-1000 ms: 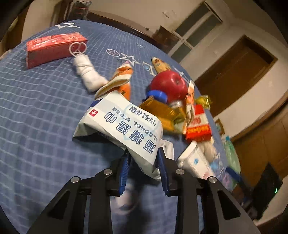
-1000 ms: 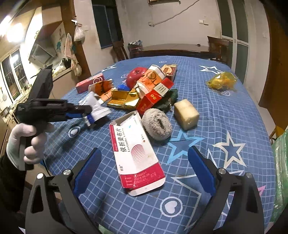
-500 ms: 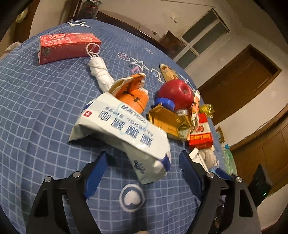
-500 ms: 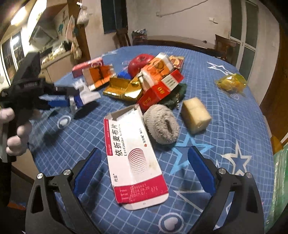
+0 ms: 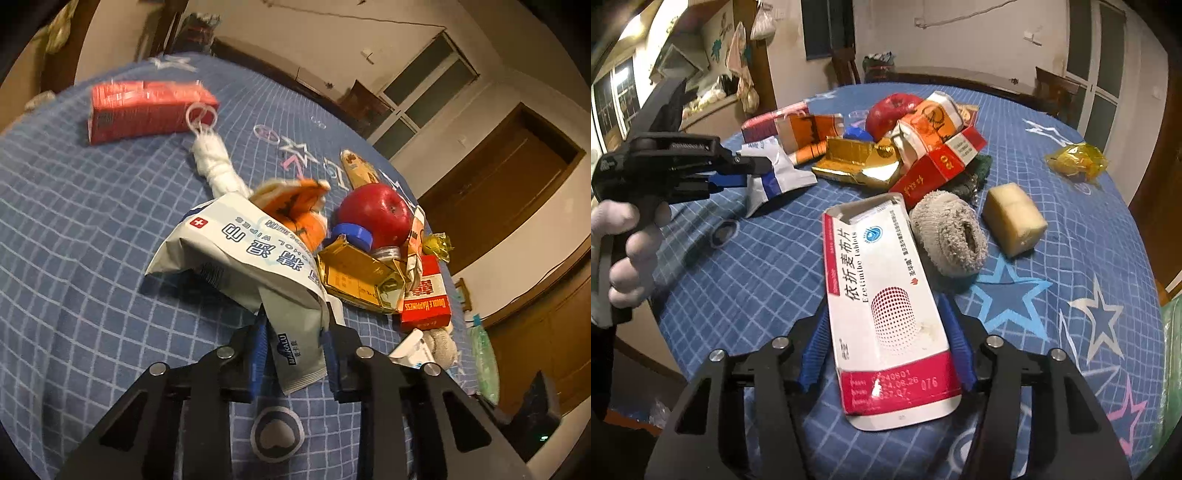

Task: Collect trash
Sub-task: 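Carry both items to the green bin and open both tools to drop them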

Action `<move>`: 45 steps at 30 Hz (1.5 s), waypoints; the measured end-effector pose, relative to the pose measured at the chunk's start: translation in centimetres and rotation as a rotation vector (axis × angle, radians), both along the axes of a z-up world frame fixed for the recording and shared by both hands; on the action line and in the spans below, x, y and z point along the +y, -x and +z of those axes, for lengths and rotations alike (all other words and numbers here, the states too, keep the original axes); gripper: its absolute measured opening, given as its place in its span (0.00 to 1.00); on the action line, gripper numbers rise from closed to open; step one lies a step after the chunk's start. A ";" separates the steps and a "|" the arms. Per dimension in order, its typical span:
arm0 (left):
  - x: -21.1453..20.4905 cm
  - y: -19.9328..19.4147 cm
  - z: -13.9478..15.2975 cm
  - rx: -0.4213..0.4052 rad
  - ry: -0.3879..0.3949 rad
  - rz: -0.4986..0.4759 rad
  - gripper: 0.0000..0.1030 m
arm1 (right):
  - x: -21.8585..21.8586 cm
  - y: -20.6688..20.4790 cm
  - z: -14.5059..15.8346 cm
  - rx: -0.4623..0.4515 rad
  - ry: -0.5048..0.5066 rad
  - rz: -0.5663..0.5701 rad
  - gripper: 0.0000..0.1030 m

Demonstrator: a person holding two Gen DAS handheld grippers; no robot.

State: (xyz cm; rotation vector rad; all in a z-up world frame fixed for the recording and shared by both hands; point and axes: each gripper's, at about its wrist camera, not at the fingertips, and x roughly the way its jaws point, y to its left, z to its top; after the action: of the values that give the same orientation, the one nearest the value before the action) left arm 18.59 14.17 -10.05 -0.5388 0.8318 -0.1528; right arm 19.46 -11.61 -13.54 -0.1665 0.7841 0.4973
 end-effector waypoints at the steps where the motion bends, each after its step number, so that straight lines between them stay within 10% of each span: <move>1: -0.2 0.3 0.4 -0.014 -0.028 0.002 0.26 | -0.1 0.5 0.4 -0.018 -0.010 -0.008 0.50; 13: -5.3 5.3 6.0 -0.221 -0.354 -0.028 0.26 | -1.3 4.3 5.3 -0.271 -0.067 -0.101 0.43; 45: -30.5 5.1 15.2 -0.444 -0.355 -0.526 0.26 | -15.3 5.1 13.6 -0.613 0.033 -0.526 0.43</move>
State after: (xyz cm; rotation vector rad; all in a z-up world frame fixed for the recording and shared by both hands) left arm 13.53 -16.33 5.19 0.0628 0.5303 -0.5737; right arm 14.38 -26.92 0.10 -0.1265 0.2125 -0.0755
